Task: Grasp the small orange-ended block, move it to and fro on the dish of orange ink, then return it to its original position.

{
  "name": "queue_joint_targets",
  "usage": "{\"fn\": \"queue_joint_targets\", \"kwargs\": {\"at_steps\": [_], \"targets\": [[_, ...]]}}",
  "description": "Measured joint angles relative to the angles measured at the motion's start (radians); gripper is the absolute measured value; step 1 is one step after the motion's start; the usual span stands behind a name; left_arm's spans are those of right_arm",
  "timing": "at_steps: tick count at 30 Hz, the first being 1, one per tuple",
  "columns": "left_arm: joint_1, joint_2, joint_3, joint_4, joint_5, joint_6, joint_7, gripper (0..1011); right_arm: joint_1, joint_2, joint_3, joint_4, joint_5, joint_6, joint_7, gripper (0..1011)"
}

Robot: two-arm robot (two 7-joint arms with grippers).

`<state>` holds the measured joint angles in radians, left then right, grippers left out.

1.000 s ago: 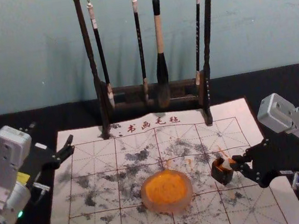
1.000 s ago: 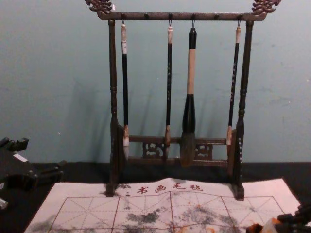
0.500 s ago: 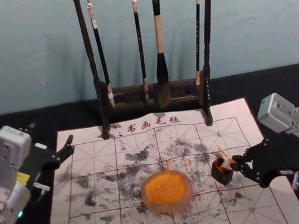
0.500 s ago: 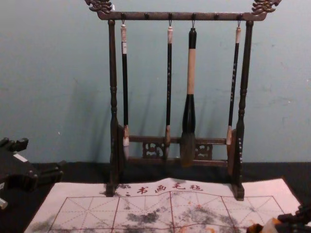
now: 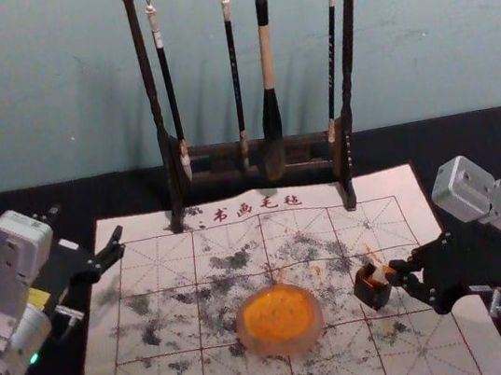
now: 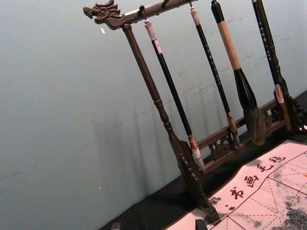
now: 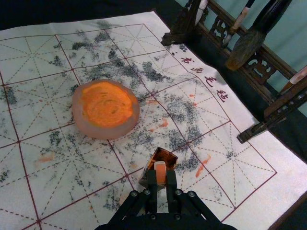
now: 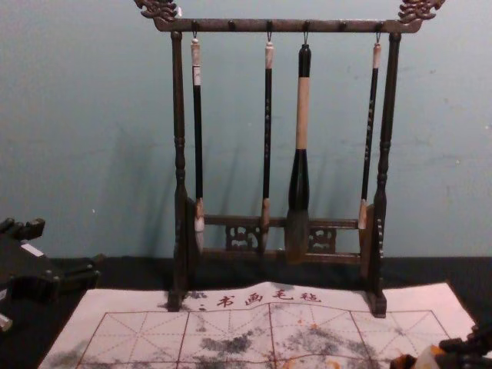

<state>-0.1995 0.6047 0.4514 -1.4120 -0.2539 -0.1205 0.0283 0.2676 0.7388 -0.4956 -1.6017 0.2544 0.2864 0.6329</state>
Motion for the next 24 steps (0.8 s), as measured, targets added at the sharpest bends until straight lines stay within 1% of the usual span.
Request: {"fn": "queue_joint_targets", "kwargs": {"at_steps": [3, 8, 9, 10, 13, 14, 15, 18, 21, 23, 24], "targets": [[0.0, 0.0, 0.0, 0.0, 0.0, 0.0, 0.0, 1001, 0.0, 0.0, 0.0, 0.0, 0.0, 0.0, 0.0, 97], [0.0, 0.0, 0.0, 0.0, 0.0, 0.0, 0.0, 1001, 0.0, 0.0, 0.0, 0.0, 0.0, -0.001, 0.0, 227], [0.0, 0.0, 0.0, 0.0, 0.0, 0.0, 0.0, 1001, 0.0, 0.0, 0.0, 0.0, 0.0, -0.001, 0.0, 266], [0.0, 0.0, 0.0, 0.0, 0.0, 0.0, 0.0, 1001, 0.0, 0.0, 0.0, 0.0, 0.0, -0.001, 0.0, 280], [0.0, 0.0, 0.0, 0.0, 0.0, 0.0, 0.0, 1001, 0.0, 0.0, 0.0, 0.0, 0.0, -0.001, 0.0, 403], [0.0, 0.0, 0.0, 0.0, 0.0, 0.0, 0.0, 1001, 0.0, 0.0, 0.0, 0.0, 0.0, -0.001, 0.0, 420], [0.0, 0.0, 0.0, 0.0, 0.0, 0.0, 0.0, 1001, 0.0, 0.0, 0.0, 0.0, 0.0, -0.001, 0.0, 466], [0.0, 0.0, 0.0, 0.0, 0.0, 0.0, 0.0, 1001, 0.0, 0.0, 0.0, 0.0, 0.0, -0.001, 0.0, 534], [0.0, 0.0, 0.0, 0.0, 0.0, 0.0, 0.0, 1001, 0.0, 0.0, 0.0, 0.0, 0.0, -0.001, 0.0, 647], [0.0, 0.0, 0.0, 0.0, 0.0, 0.0, 0.0, 1001, 0.0, 0.0, 0.0, 0.0, 0.0, -0.001, 0.0, 683], [0.0, 0.0, 0.0, 0.0, 0.0, 0.0, 0.0, 1001, 0.0, 0.0, 0.0, 0.0, 0.0, -0.001, 0.0, 736]]}}
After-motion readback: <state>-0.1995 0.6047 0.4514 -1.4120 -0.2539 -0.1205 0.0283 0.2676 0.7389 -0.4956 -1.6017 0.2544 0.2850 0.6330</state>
